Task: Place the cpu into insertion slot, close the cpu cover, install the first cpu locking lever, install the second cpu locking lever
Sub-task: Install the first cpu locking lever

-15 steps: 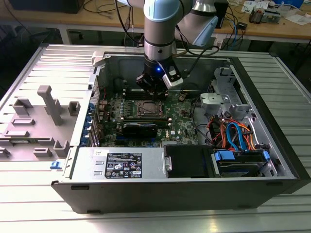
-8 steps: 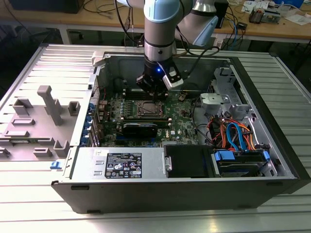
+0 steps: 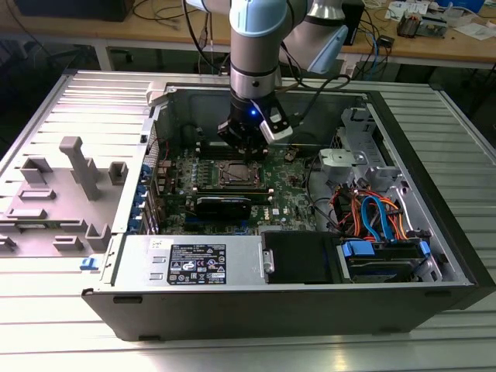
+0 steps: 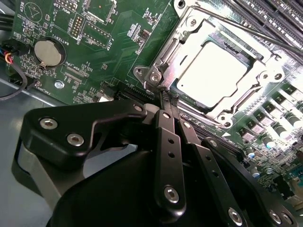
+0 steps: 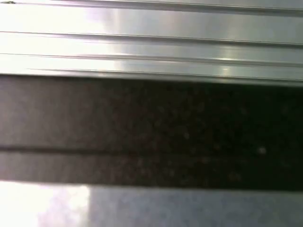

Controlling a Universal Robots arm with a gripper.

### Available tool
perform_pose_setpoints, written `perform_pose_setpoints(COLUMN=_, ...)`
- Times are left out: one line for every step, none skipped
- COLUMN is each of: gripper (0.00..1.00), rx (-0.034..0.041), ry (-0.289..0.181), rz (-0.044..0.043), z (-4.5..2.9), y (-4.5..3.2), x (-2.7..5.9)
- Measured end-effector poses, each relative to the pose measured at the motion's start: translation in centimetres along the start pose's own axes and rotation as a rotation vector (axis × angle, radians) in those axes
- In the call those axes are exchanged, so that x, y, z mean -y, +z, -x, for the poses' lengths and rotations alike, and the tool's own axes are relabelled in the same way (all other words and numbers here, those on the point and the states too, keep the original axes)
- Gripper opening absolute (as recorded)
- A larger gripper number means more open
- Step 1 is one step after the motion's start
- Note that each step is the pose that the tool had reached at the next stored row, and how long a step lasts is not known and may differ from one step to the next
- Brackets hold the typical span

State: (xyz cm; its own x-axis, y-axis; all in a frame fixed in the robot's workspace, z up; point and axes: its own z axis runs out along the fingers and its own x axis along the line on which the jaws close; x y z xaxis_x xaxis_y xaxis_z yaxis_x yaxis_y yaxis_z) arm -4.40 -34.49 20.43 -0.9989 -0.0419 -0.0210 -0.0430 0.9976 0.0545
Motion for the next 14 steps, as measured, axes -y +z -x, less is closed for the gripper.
perform_pose_setpoints(gripper=0.11, rx=0.0000, ry=0.000, rz=0.0001, z=0.00, y=0.03, x=0.00)
perform_pose_setpoints(gripper=0.11, rx=0.0001, ry=0.000, rz=0.0002, z=0.01, y=0.09, x=0.02)
perform_pose_setpoints(gripper=0.11, rx=0.0003, ry=0.000, rz=0.0009, z=0.04, y=0.22, x=0.01)
perform_pose_setpoints(gripper=0.11, rx=0.0002, ry=0.000, rz=0.0007, z=0.05, y=0.28, x=0.01)
perform_pose_setpoints(gripper=0.11, rx=0.0001, ry=0.000, rz=0.0006, z=0.06, y=0.31, x=0.03)
perform_pose_setpoints(gripper=0.11, rx=-0.0001, ry=0.000, rz=0.0030, z=0.07, y=0.31, x=0.03)
perform_pose_setpoints(gripper=0.11, rx=0.0002, ry=0.000, rz=0.0043, z=0.08, y=0.32, x=0.02)
perform_pose_setpoints(gripper=0.11, rx=0.0007, ry=0.000, rz=0.0051, z=0.11, y=0.10, x=0.00)
perform_pose_setpoints(gripper=0.11, rx=0.0006, ry=0.000, rz=0.0047, z=0.12, y=-0.18, x=-0.01)
perform_pose_setpoints(gripper=0.11, rx=0.0001, ry=0.000, rz=0.0042, z=0.13, y=-0.40, x=-0.01)
perform_pose_setpoints(gripper=0.11, rx=0.0001, ry=0.000, rz=0.0043, z=0.14, y=-0.70, x=-0.03)
perform_pose_setpoints(gripper=0.11, rx=0.0001, ry=0.000, rz=0.0043, z=0.16, y=-0.75, x=-0.03)
perform_pose_setpoints(gripper=0.11, rx=-0.0001, ry=0.000, rz=0.0040, z=0.17, y=-0.76, x=-0.02)
perform_pose_setpoints(gripper=0.11, rx=-0.0001, ry=0.000, rz=0.0039, z=0.17, y=-0.76, x=-0.02)
